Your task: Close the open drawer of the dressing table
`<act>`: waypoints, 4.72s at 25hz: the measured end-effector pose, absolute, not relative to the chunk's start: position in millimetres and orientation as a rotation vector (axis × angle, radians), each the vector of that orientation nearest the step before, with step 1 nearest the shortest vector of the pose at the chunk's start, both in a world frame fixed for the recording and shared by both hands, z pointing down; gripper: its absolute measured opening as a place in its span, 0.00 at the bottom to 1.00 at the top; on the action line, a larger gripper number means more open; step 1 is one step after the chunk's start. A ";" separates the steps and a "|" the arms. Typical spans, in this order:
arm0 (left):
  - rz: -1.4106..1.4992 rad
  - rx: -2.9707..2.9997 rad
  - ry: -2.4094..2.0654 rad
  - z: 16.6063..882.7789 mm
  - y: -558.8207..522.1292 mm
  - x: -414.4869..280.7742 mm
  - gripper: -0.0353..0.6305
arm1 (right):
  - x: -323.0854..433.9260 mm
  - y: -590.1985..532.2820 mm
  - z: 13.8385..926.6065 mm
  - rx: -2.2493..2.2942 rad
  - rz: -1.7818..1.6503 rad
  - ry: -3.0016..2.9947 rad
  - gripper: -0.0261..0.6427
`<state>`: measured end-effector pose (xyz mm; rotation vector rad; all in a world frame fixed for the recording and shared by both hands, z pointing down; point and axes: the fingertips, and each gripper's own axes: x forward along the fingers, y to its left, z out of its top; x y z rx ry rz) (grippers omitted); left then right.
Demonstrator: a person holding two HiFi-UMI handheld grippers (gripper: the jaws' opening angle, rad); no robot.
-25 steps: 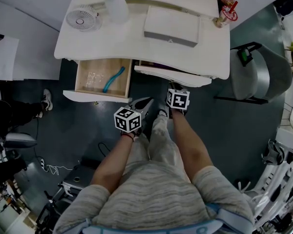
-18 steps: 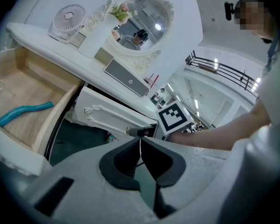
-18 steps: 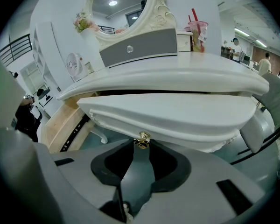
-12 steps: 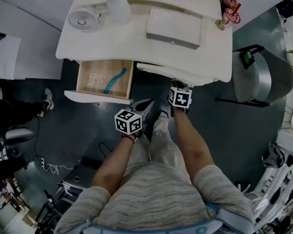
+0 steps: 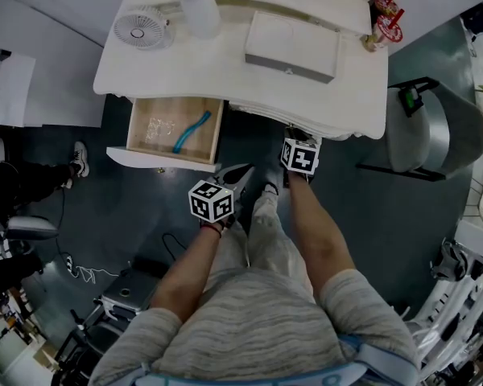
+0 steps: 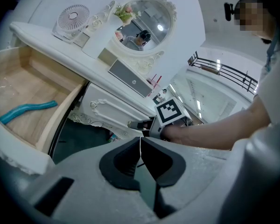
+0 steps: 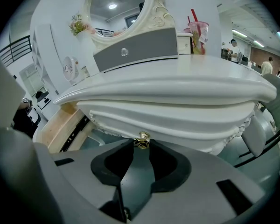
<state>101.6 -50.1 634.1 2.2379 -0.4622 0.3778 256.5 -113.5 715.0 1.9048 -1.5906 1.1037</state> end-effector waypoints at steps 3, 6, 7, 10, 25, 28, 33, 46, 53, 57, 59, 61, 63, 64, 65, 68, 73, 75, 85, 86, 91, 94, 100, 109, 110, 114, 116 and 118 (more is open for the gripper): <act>0.379 2.236 -0.467 634.3 -51.3 99.8 0.08 | 258.5 -117.5 715.1 1.909 1.101 -1.590 0.19; 0.377 2.236 -0.470 634.8 -52.7 99.4 0.08 | 261.6 -121.3 715.3 1.915 1.099 -1.591 0.19; 0.377 2.236 -0.471 634.9 -53.0 99.0 0.08 | 262.3 -122.2 715.1 1.916 1.098 -1.591 0.19; 0.373 2.234 -0.473 634.8 -53.4 96.8 0.08 | 263.5 -124.6 715.0 1.922 1.094 -1.589 0.19; 0.337 2.223 -0.504 630.8 -55.8 81.1 0.08 | 267.6 -133.4 716.3 1.938 1.082 -1.584 0.19; 0.331 2.225 -0.502 629.6 -55.4 81.1 0.08 | 266.7 -134.1 716.5 1.926 1.080 -1.596 0.19; 0.330 2.230 -0.499 627.1 -54.3 81.3 0.08 | 268.5 -132.5 713.0 1.907 1.074 -1.584 0.19; 0.311 2.249 -0.512 615.1 -50.6 69.3 0.08 | 241.9 -109.3 671.1 1.853 0.984 -1.702 0.19; 0.291 2.263 -0.540 605.8 -51.5 49.4 0.08 | 211.6 -92.9 644.3 1.821 0.938 -1.797 0.13; 0.275 2.267 -0.554 599.1 -49.1 34.7 0.08 | 193.4 -82.9 633.6 1.801 0.930 -1.830 0.11; 0.268 2.269 -0.562 596.6 -48.1 27.4 0.08 | 185.4 -77.8 631.5 1.792 0.932 -1.839 0.10; 0.263 2.270 -0.570 595.0 -46.5 20.1 0.08 | 177.2 -72.5 630.3 1.782 0.938 -1.845 0.09; 0.256 2.267 -0.578 593.8 -44.7 13.4 0.08 | 169.3 -67.6 628.7 1.769 0.941 -1.852 0.08; 0.253 2.266 -0.583 593.4 -43.8 10.3 0.08 | 165.3 -65.5 627.4 1.762 0.941 -1.857 0.08; 0.250 2.264 -0.588 593.1 -43.0 7.2 0.08 | 161.5 -63.6 625.7 1.756 0.941 -1.863 0.07; 0.244 2.264 -0.602 591.4 -40.9 -1.9 0.08 | 150.6 -57.9 619.5 1.744 0.938 -1.879 0.07; 0.243 2.256 -0.627 591.0 -38.8 -20.7 0.08 | 130.9 -48.3 611.0 1.737 0.951 -1.907 0.06; 0.240 2.252 -0.634 589.8 -37.4 -27.4 0.08 | 122.8 -44.2 607.4 1.730 0.956 -1.922 0.06; 0.249 2.228 -0.700 594.9 -35.0 -66.2 0.08 | 84.5 -25.9 601.9 1.636 0.951 -1.989 0.06; 0.254 2.227 -0.707 595.8 -34.8 -69.6 0.08 | 81.9 -25.2 602.2 1.629 0.951 -1.992 0.06; 0.279 2.213 -0.743 603.0 -34.2 -87.8 0.08 | 71.8 -25.3 602.6 1.616 0.953 -2.004 0.06; 0.311 2.202 -0.773 610.2 -35.3 -99.4 0.08 | 69.5 -27.3 602.9 1.617 0.954 -2.008 0.06; 0.376 2.163 -0.837 626.5 -43.6 -124.6 0.08 | 69.6 -30.4 604.6 1.621 0.962 -2.003 0.06; 0.481 2.141 -0.915 642.8 -54.3 -146.1 0.10 | 67.9 -32.8 606.9 1.618 0.970 -2.000 0.06; 0.497 2.137 -0.927 644.7 -55.4 -147.8 0.11 | 67.8 -33.3 606.8 1.618 0.970 -2.000 0.06; 0.570 2.113 -0.976 654.1 -59.3 -155.3 0.21 | 68.3 -35.2 606.6 1.616 0.972 -1.999 0.06; 0.595 2.105 -0.995 657.5 -61.9 -157.9 0.25 | 68.9 -36.0 606.9 1.615 0.972 -1.999 0.06; 0.617 2.097 -1.012 660.3 -64.5 -160.9 0.28 | 69.7 -36.0 607.8 1.616 0.974 -1.996 0.06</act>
